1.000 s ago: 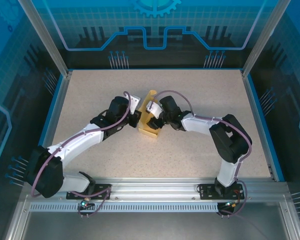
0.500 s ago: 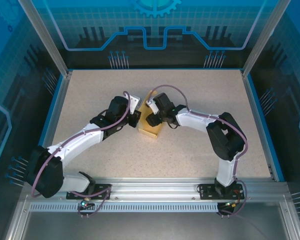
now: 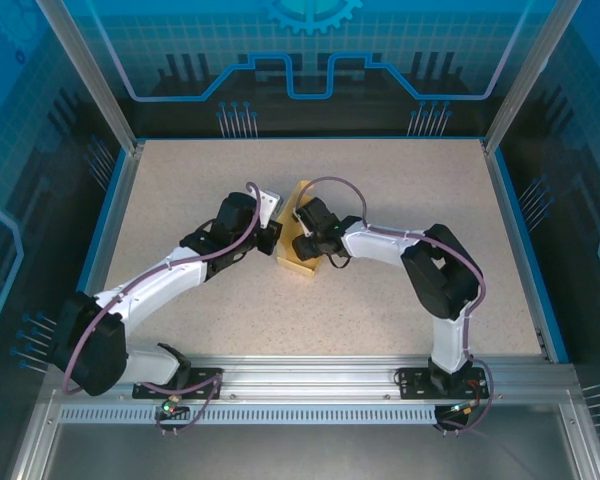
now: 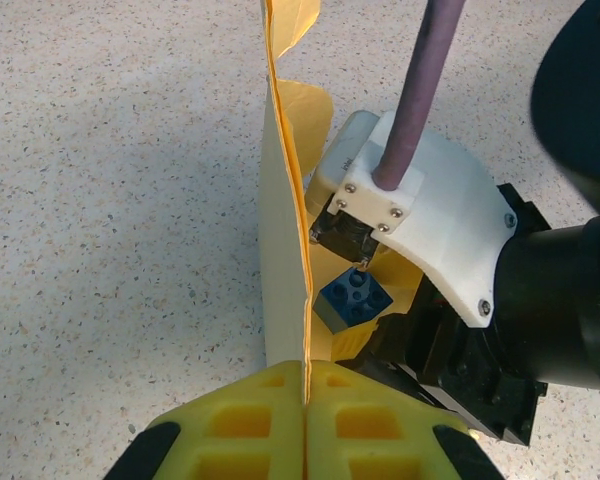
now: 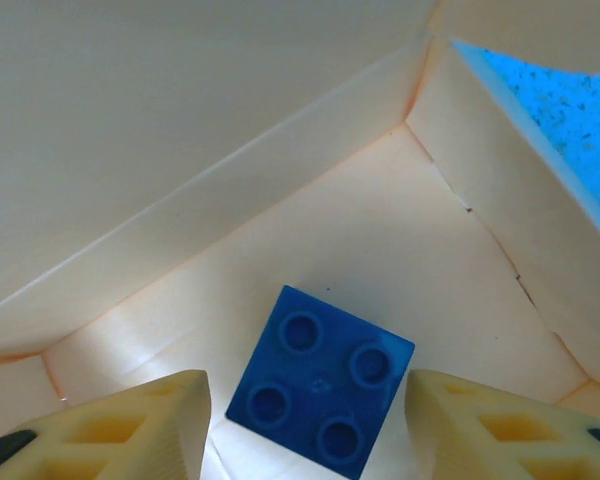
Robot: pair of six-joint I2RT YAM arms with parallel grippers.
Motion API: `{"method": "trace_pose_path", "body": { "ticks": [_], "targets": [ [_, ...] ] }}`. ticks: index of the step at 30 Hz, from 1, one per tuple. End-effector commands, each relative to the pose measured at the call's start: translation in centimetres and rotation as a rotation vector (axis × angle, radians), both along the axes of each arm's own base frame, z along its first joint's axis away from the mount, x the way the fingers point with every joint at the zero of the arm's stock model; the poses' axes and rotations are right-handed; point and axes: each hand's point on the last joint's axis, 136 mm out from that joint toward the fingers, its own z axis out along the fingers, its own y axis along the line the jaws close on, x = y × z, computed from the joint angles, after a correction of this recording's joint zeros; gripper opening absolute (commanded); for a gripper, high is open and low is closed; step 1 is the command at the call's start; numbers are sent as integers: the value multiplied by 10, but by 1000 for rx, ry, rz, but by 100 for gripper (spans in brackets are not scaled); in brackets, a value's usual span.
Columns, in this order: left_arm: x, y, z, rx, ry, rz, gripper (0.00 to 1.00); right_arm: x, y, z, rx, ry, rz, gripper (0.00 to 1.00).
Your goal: Fold the paper box
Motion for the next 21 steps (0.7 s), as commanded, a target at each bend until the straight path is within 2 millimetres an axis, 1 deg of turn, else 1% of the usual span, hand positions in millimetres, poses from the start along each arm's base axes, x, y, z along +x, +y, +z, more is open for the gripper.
{"method": "trace_pose_path", "body": {
  "ticks": [1, 4, 8, 11, 16, 18, 21],
  "targets": [
    [2, 3, 17, -19, -34, 8, 7, 5, 2, -3, -1, 7, -37, 48],
    [1, 3, 18, -20, -37, 7, 7, 7, 3, 5, 21, -13, -41, 41],
    [1, 4, 16, -17, -39, 7, 7, 5, 3, 26, 81, -32, -20, 32],
    [1, 5, 15, -9, -42, 8, 7, -4, 1, 39, 162, 1, 21, 30],
    [1, 7, 15, 0, -51, 9, 7, -23, -3, 52, 342, 121, 52, 28],
    [1, 8, 16, -1, -58, 9, 7, -27, -5, 57, 417, 157, 54, 27],
    [1, 7, 15, -3, -56, 7, 7, -30, -1, 65, 522, 213, 85, 27]
  ]
}}
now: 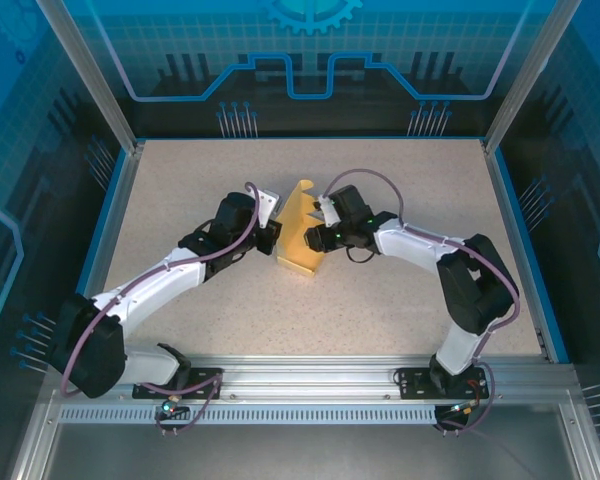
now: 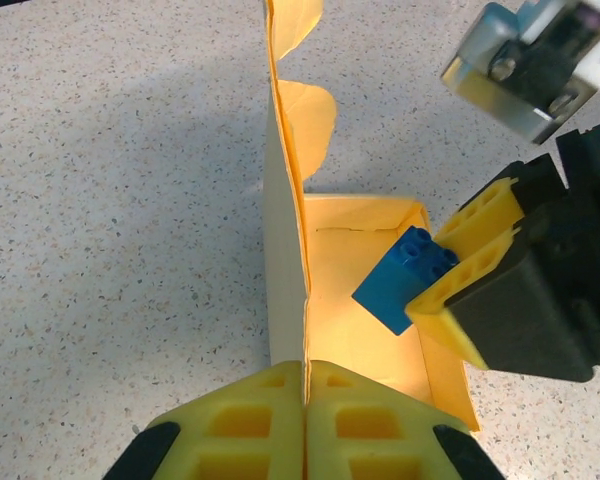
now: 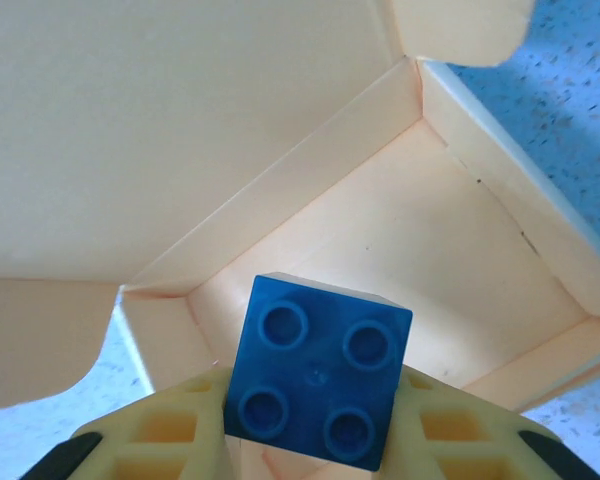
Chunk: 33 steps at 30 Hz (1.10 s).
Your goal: Fold the paper box
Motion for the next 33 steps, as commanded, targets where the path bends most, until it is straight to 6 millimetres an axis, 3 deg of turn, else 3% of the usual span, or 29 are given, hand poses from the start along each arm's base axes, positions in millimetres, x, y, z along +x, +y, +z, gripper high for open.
{"method": "trace_pose_path", "body": {
  "ticks": [1, 5, 13, 27, 33],
  "targets": [
    [2, 6, 11, 1, -44, 8, 7, -15, 16, 15, 170, 85, 82, 27],
    [2, 5, 10, -1, -41, 7, 7, -15, 20, 11, 196, 140, 99, 27],
    [2, 6, 12, -5, -51, 10, 8, -13, 31, -17, 109, 223, 133, 28],
    [2, 6, 14, -4, -55, 9, 8, 4, 27, -48, -27, 243, 129, 34],
    [1, 7, 14, 0, -57, 9, 8, 14, 20, -53, -91, 225, 110, 42]
  ]
}}
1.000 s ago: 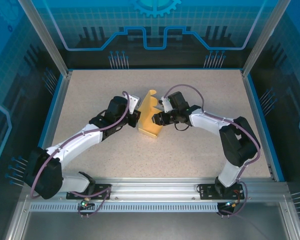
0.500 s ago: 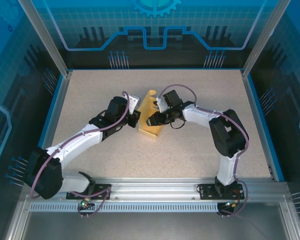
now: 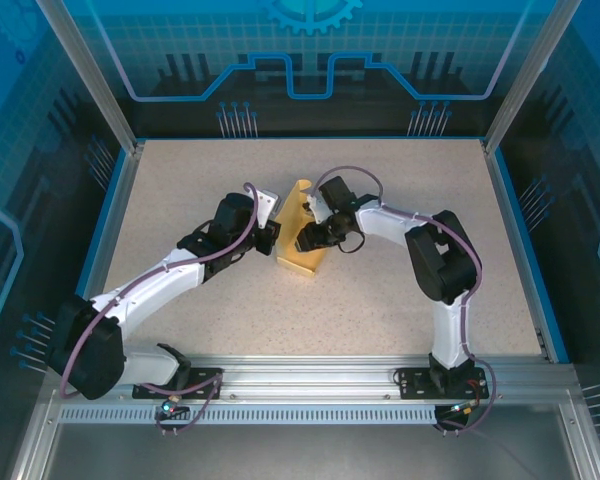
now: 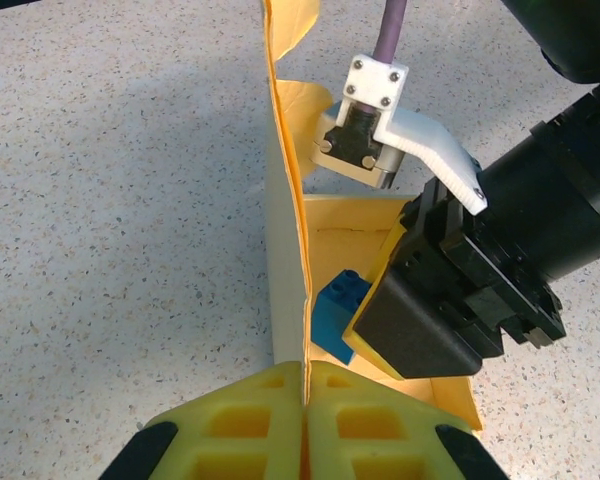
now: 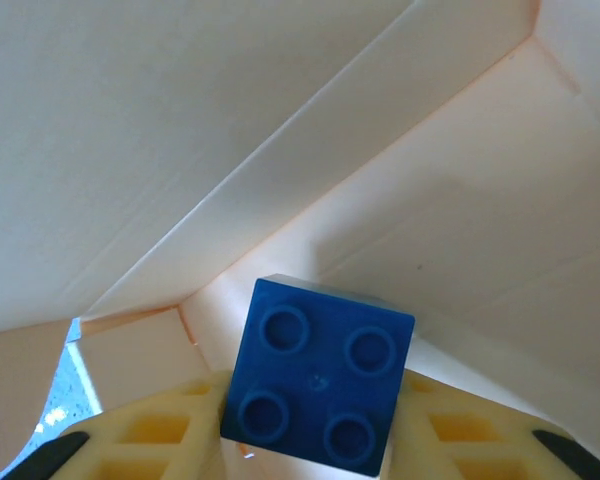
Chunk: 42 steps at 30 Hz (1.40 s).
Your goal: Fold the paper box
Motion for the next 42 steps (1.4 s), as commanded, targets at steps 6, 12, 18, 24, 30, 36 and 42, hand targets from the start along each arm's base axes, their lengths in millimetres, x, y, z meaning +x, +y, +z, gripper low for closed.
{"method": "trace_pose_path", "body": {
  "ticks": [6, 12, 18, 24, 30, 36, 42],
  "targets": [
    [1, 5, 13, 1, -54, 3, 9, 9, -14, -7, -119, -26, -1, 48],
    [2, 4, 12, 1, -51, 1, 9, 15, -18, 2, -130, -58, -11, 50],
    [2, 4, 12, 0, -49, 0, 9, 14, -16, 3, -120, -58, -7, 47],
    [3, 4, 9, 4, -43, 0, 9, 9, -8, 12, -48, -47, 3, 37],
    [4, 5, 6, 15, -40, 8, 9, -1, -4, 45, 138, -40, 7, 36],
    [4, 6, 6, 17, -40, 11, 9, -15, 3, 48, 219, 17, 33, 36],
    [5, 12, 7, 36, -43, 36, 8, -14, -35, 66, 246, -27, -71, 35]
  ]
}}
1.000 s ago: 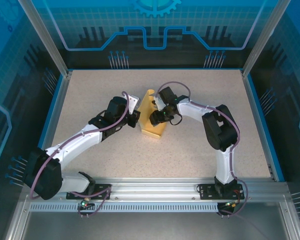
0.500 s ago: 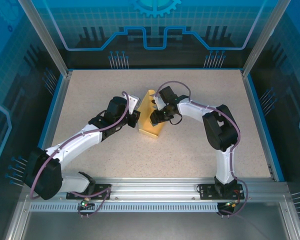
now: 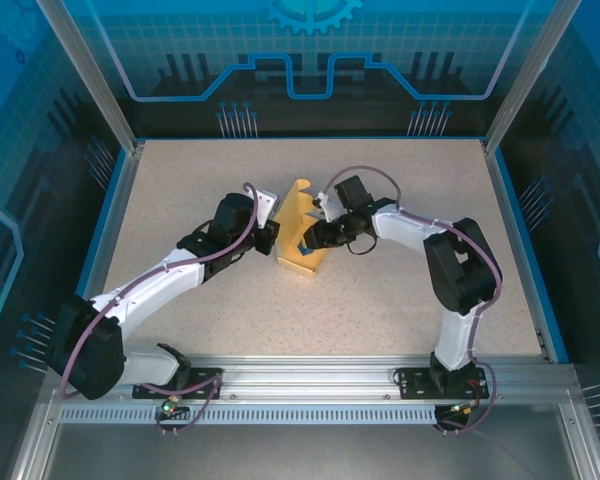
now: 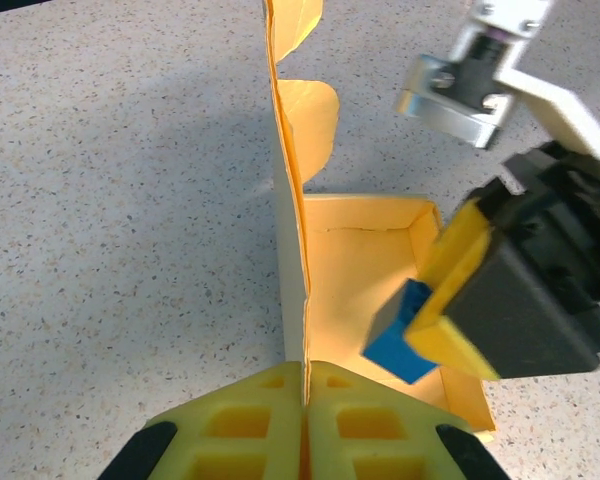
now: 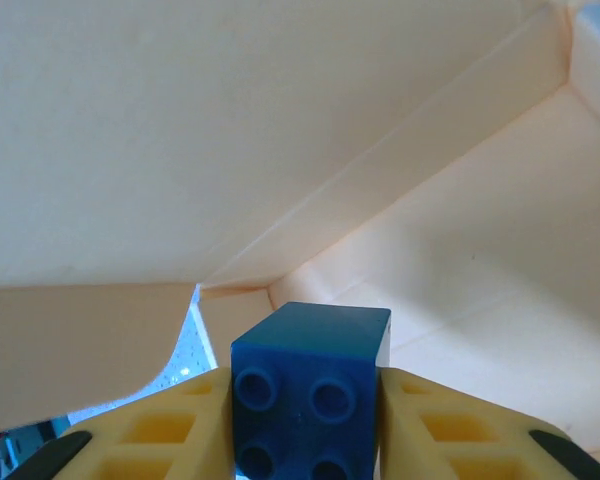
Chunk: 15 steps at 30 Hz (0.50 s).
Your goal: Fold the paper box
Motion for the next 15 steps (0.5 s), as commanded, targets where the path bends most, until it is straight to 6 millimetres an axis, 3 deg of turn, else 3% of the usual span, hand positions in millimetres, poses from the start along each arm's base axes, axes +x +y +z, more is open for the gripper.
{"method": "trace_pose_path", "body": {
  "ticks": [1, 5, 8, 10, 15],
  "targets": [
    [3, 10, 8, 29, -40, 25, 8, 6, -32, 34, 69, -46, -100, 35],
    [4, 14, 8, 26, -38, 43, 8, 3, -83, 42, 88, -63, -255, 35],
    [6, 16, 7, 27, -35, 54, 8, 3, -112, 32, 57, -60, -362, 35],
    [7, 18, 8, 25, -35, 63, 8, -4, -114, 12, 52, -12, -380, 35],
    [6, 19, 7, 29, -30, 67, 8, -13, -81, -10, 123, 80, -301, 37]
  ]
}}
